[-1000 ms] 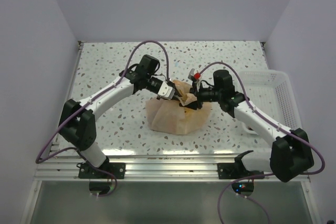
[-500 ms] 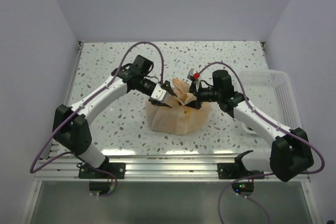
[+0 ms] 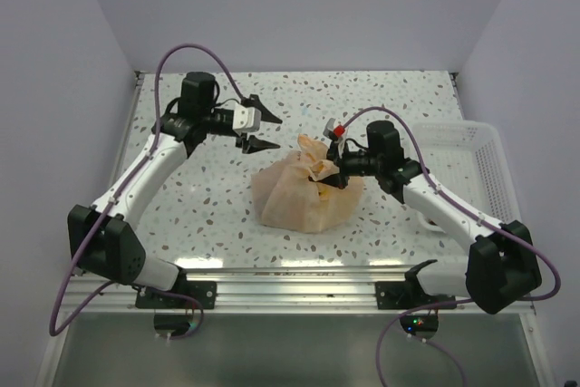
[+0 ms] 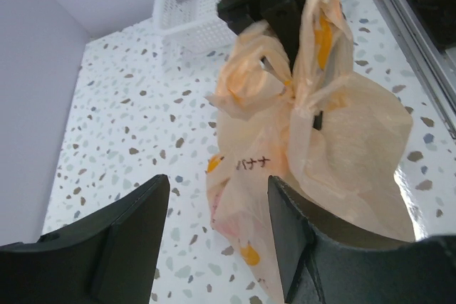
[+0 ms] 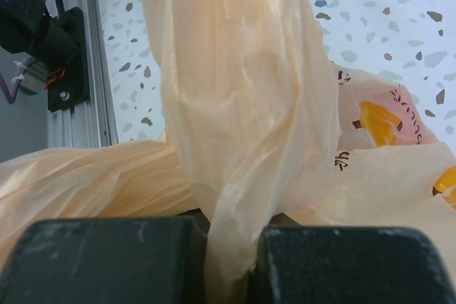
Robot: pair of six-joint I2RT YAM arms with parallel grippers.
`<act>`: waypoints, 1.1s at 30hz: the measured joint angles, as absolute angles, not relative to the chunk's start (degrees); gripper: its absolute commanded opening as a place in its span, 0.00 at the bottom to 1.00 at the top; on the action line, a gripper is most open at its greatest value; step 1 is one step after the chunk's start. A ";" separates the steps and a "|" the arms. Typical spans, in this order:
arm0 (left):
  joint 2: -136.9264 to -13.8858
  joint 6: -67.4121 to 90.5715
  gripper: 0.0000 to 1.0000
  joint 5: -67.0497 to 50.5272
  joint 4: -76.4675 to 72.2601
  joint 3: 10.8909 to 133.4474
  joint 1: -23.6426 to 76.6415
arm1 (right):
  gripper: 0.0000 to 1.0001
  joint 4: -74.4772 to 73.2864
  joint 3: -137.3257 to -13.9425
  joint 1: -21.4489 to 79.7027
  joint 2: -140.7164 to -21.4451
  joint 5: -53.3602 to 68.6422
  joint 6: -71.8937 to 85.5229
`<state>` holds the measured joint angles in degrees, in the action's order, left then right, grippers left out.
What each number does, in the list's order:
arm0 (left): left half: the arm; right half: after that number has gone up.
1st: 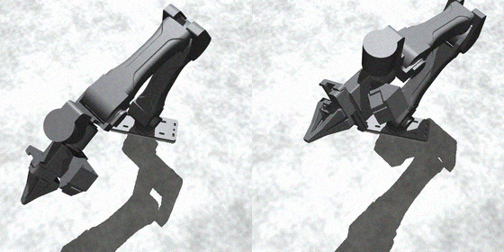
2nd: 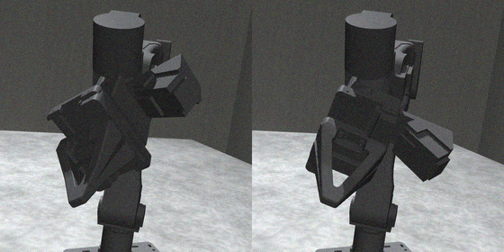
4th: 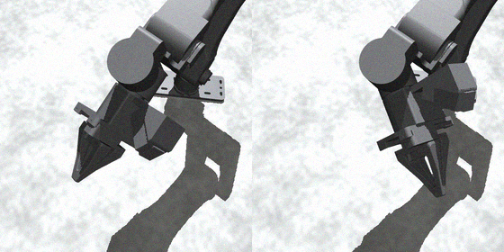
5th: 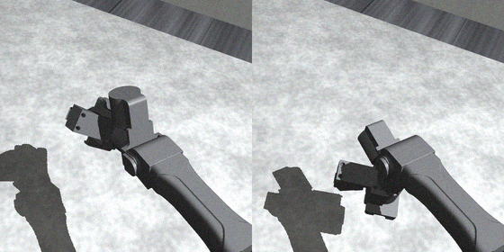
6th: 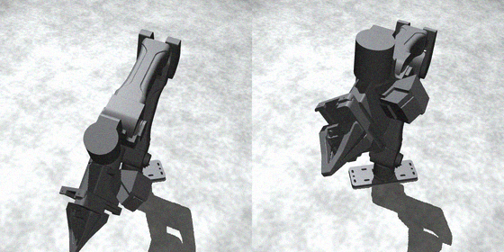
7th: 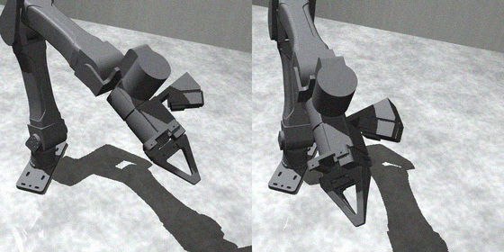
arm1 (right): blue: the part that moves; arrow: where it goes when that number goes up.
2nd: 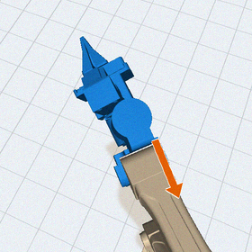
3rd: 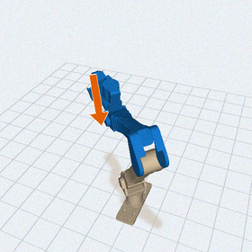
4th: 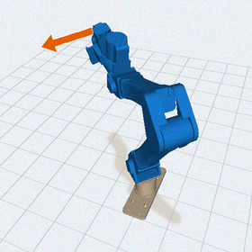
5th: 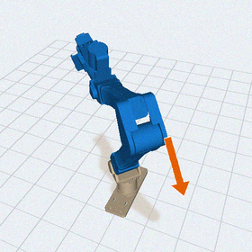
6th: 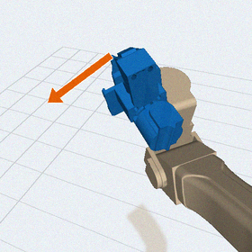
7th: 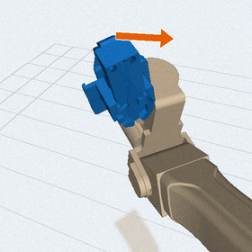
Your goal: Place the fake fruits into the plastic bag and tie a complex knot
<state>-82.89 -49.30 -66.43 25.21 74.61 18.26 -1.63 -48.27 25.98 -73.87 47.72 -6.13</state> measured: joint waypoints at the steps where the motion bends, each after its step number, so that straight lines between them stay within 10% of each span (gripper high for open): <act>1: -82.98 -46.35 0.65 -66.41 21.56 74.52 18.52 | 0.00 -1.63 -48.27 25.98 -73.87 47.72 -6.17; 11: -86.87 -34.02 0.58 -69.30 7.20 77.03 23.11 | 0.00 -1.65 -48.29 25.98 -73.87 47.77 -6.50; 24: -91.50 -47.97 0.56 -73.30 26.79 84.44 24.43 | 0.00 -2.15 -48.31 25.98 -73.87 47.81 -7.09; 31: -93.67 -51.09 0.00 -72.99 31.09 84.88 25.32 | 0.00 -2.35 -48.31 25.98 -73.87 48.71 -7.11; 33: -93.65 -48.80 0.00 -72.73 28.88 84.55 25.15 | 0.00 -2.31 -48.31 25.98 -73.87 48.88 -7.11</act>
<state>-93.65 -48.80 -72.73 28.88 84.55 25.15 -2.31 -48.31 25.98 -73.87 48.88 -7.11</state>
